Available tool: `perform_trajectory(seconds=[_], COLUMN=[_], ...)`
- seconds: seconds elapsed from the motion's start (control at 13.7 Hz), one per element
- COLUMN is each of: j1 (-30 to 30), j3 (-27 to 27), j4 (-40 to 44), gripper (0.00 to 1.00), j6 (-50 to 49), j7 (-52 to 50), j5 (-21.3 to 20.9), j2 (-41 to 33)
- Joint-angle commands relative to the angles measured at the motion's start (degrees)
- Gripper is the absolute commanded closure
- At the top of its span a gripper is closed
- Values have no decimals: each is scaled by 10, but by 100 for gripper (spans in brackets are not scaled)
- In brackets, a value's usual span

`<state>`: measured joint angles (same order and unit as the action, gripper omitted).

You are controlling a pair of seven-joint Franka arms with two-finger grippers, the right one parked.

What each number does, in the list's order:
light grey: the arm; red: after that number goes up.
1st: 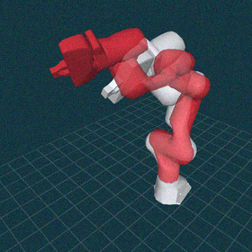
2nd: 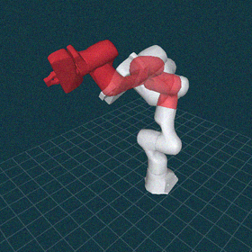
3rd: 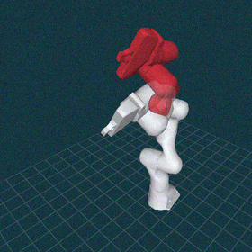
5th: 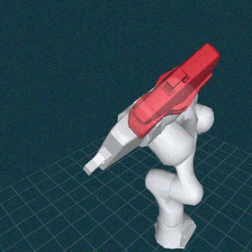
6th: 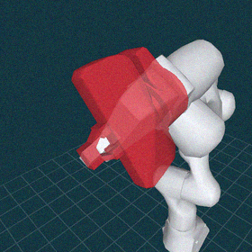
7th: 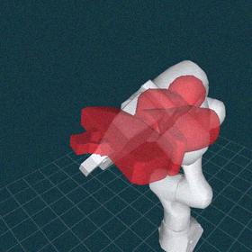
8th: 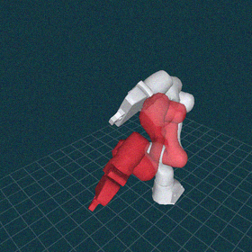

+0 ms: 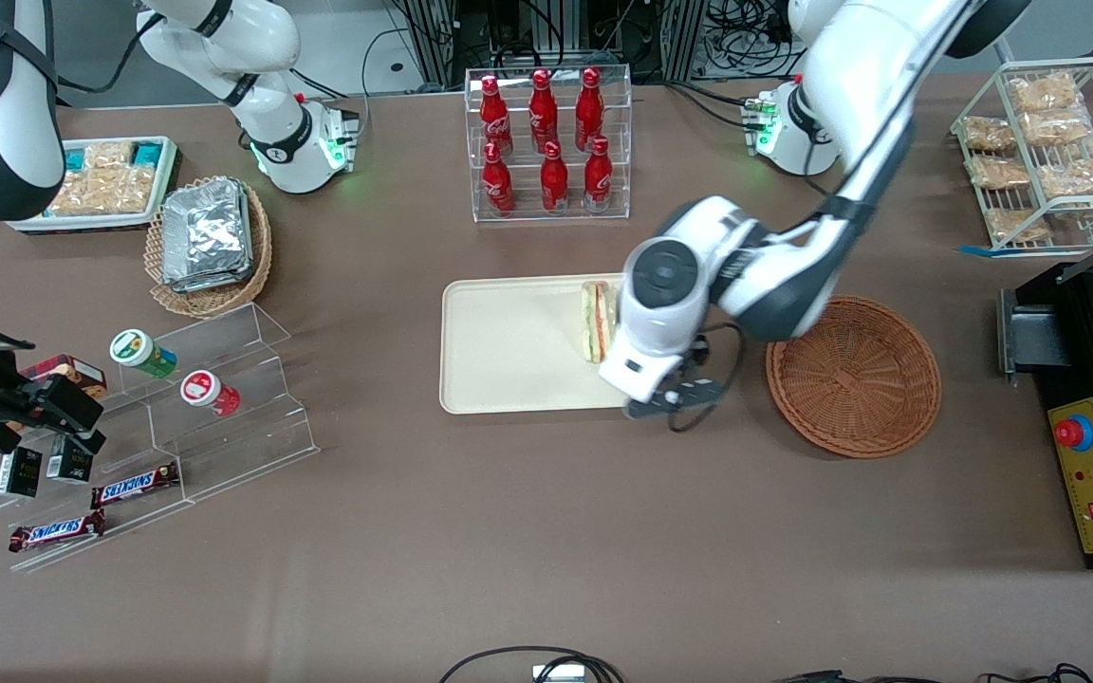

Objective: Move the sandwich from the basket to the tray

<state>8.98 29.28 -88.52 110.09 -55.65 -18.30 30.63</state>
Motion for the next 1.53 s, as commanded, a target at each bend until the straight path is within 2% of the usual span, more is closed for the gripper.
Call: perform_trajectory(seconds=[0.0, 0.07, 0.51, 0.8, 0.88, 1.02, 1.31, 1.46], j1=[-43, -55, -123, -185, -190, -180, -164, -164], j3=[3, 4, 4, 2, -16, -85, -181, -203], j4=[-5, -5, -5, -9, -10, -17, -23, -28], gripper=[6, 1, 1, 1, 1, 1, 1, 1], j6=[-46, -62, -113, -157, -173, -185, -234, -246], j7=[4, 5, 37, 162, 204, 284, 436, 489], j5=[15, 13, 16, 66, 81, 119, 148, 157], j2=[-43, -55, -106, -154, -172, -206, -259, -279])
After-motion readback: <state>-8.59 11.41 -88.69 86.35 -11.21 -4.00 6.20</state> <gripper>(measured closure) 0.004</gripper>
